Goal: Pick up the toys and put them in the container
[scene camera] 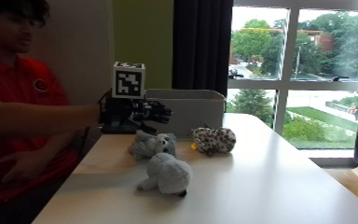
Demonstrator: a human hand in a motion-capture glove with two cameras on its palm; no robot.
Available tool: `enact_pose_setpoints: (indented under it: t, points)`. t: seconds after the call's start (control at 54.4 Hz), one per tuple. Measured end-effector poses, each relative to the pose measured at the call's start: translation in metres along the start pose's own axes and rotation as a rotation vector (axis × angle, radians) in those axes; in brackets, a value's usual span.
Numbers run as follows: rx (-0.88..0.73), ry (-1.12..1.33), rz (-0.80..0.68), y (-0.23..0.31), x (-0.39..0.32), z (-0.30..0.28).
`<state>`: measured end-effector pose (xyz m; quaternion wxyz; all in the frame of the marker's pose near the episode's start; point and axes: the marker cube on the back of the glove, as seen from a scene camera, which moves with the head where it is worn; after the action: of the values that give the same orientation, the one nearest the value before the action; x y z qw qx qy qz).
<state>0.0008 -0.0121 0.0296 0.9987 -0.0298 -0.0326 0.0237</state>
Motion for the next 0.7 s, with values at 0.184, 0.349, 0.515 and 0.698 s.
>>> enact_pose_setpoints:
  t: [0.184, 0.349, 0.515, 0.698]
  points:
    - [-0.028, -0.065, -0.017, -0.016, -0.003, 0.023]
    - [-0.132, -0.033, -0.049, -0.028, -0.014, 0.054]
    - [-0.216, 0.103, -0.046, -0.038, -0.014, 0.076]
    - [-0.284, 0.106, -0.044, -0.044, -0.017, 0.083]
